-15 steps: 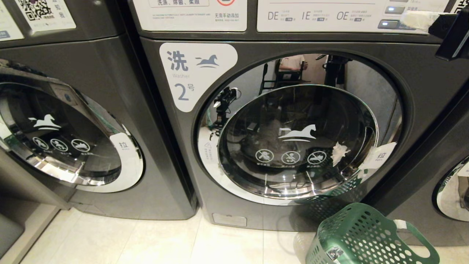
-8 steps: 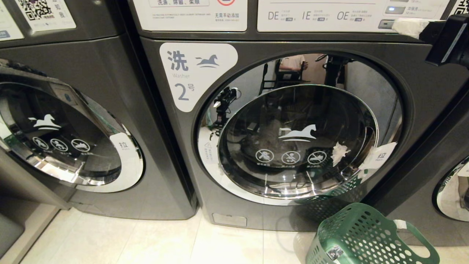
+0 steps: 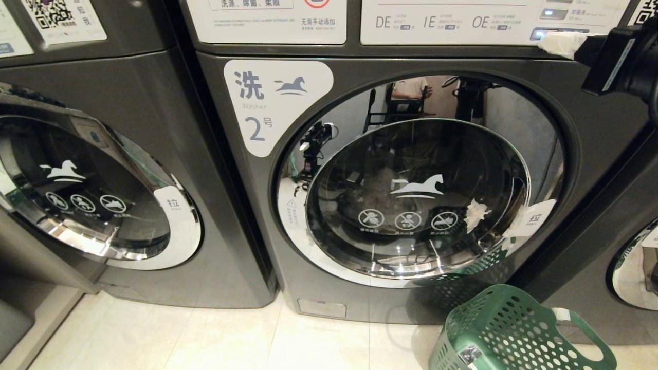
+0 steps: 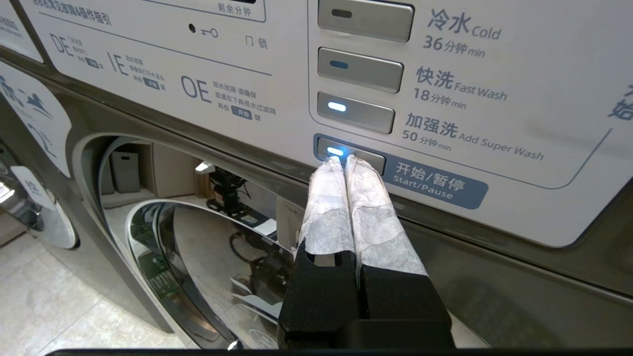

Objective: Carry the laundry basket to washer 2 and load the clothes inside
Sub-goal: Press the washing machine switch

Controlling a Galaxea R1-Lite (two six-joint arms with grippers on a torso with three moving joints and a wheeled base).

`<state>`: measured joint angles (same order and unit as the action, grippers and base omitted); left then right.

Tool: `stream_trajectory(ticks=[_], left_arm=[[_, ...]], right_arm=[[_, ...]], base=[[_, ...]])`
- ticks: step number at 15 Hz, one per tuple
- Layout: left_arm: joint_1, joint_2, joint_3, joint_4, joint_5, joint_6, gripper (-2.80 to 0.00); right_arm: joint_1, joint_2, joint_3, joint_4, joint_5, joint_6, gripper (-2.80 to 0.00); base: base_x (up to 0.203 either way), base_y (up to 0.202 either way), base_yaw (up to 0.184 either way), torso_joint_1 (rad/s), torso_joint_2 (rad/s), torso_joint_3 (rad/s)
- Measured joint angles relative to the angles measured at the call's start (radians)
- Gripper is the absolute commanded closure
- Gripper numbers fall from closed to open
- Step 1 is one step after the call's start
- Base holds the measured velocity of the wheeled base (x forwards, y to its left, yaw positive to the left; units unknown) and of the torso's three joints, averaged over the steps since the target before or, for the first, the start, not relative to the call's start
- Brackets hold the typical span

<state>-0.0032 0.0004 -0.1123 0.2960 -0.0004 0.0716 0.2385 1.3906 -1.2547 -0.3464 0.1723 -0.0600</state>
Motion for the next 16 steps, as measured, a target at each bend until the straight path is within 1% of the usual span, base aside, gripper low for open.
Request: stream_trajectory(ticks=[3,8,16], left_arm=[[0.0,0.0,0.0,0.0,0.0,0.0,0.0],[0.0,0.0,0.0,0.0,0.0,0.0,0.0],[0.0,0.0,0.0,0.0,0.0,0.0,0.0]], right_arm=[[-0.001,-0.002,0.0,0.001,-0.008,0.001,0.0],[-0.004,-0.012,0.0,0.001,-0.043,-0.001,0.0],[-0.001,-0.013,0.013,0.003,-0.053,-0.004,0.0]], base=[[0.0,0.0,0.0,0.0,0.0,0.0],[0.0,0.0,0.0,0.0,0.0,0.0],[0.0,0.0,0.0,0.0,0.0,0.0]])
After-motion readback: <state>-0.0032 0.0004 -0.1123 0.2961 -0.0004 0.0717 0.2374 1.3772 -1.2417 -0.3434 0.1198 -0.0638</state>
